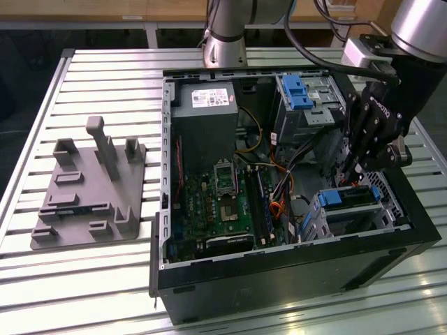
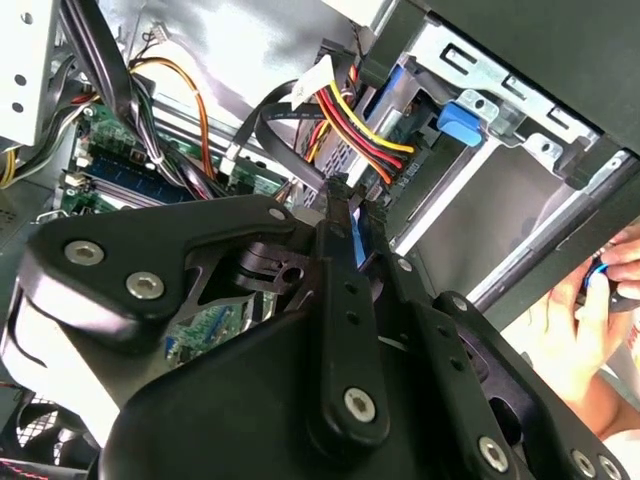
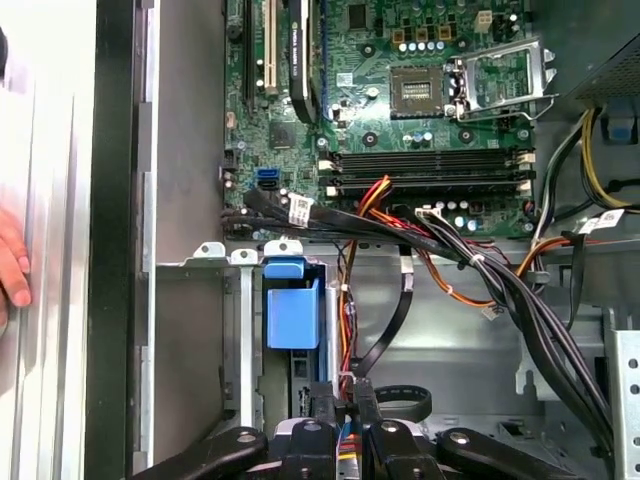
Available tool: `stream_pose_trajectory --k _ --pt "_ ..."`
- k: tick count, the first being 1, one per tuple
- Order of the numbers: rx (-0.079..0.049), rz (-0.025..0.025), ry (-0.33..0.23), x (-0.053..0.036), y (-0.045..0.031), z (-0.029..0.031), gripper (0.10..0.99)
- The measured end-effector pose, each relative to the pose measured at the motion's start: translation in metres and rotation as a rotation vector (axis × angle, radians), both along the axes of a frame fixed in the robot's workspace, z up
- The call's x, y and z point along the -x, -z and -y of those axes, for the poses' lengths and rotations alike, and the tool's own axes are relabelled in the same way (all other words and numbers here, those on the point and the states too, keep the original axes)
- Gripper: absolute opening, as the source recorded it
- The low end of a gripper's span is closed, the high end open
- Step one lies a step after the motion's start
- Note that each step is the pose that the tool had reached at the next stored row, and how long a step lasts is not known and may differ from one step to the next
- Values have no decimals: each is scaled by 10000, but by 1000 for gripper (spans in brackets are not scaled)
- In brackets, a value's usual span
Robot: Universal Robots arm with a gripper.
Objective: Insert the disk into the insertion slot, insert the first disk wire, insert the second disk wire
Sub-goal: 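Insert the second disk wire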
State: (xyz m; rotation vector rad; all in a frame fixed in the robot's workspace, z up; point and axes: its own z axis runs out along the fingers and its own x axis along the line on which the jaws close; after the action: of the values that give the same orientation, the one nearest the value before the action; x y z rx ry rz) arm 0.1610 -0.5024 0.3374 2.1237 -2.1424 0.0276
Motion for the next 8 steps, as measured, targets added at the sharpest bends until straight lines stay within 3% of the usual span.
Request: stream_pose_trajectory --k 8 --pt "-54 0 0 0 0 21 196"
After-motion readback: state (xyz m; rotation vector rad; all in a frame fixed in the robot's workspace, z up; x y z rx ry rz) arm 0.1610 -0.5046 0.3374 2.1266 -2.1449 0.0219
